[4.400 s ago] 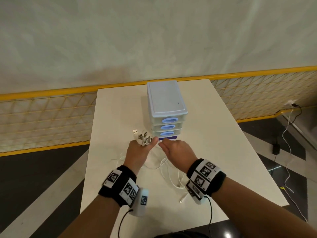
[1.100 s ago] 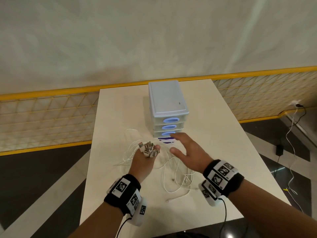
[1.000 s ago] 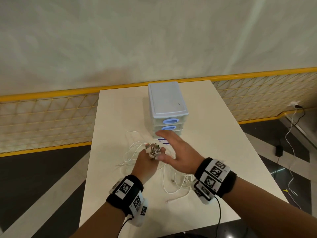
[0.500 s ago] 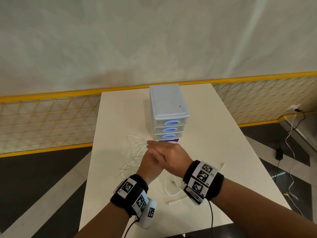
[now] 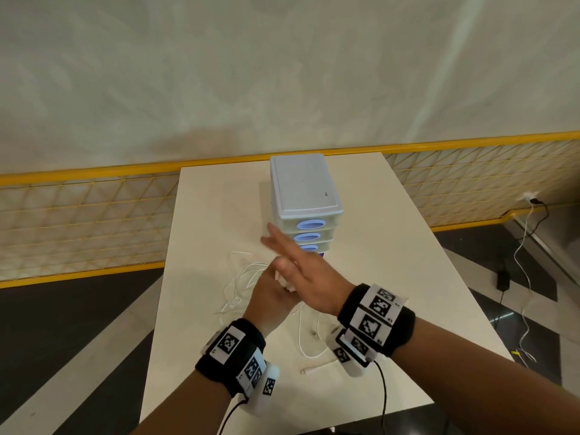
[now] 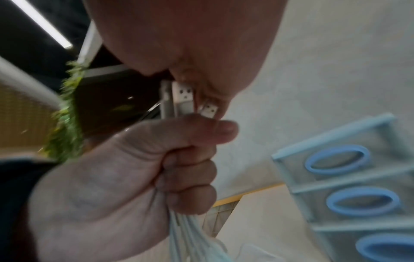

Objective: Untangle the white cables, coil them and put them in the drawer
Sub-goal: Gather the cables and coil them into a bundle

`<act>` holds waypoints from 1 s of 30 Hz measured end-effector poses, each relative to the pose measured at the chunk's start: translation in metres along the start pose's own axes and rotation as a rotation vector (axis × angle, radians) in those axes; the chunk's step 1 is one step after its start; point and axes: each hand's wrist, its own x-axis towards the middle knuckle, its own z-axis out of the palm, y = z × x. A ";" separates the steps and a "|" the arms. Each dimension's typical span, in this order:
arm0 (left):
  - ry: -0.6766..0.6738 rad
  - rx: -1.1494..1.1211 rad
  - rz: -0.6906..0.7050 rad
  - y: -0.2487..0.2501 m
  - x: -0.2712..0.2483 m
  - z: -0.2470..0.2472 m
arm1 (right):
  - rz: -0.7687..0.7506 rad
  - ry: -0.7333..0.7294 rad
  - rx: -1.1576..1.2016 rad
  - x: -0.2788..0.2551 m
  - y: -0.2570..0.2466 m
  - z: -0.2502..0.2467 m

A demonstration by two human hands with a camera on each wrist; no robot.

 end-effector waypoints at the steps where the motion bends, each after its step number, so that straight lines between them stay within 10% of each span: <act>1: -0.128 -0.114 0.057 0.002 0.006 0.000 | -0.009 0.124 0.091 0.000 0.003 -0.003; 5: -0.139 -0.275 0.279 -0.004 0.014 -0.017 | 0.033 0.275 0.110 0.000 0.019 -0.007; 21: -0.305 -0.351 0.210 -0.022 0.024 -0.007 | 0.270 -0.087 -0.054 0.015 0.017 -0.016; 30: -0.211 -0.278 0.218 -0.021 0.025 -0.009 | 0.145 -0.108 -0.090 0.020 0.023 -0.015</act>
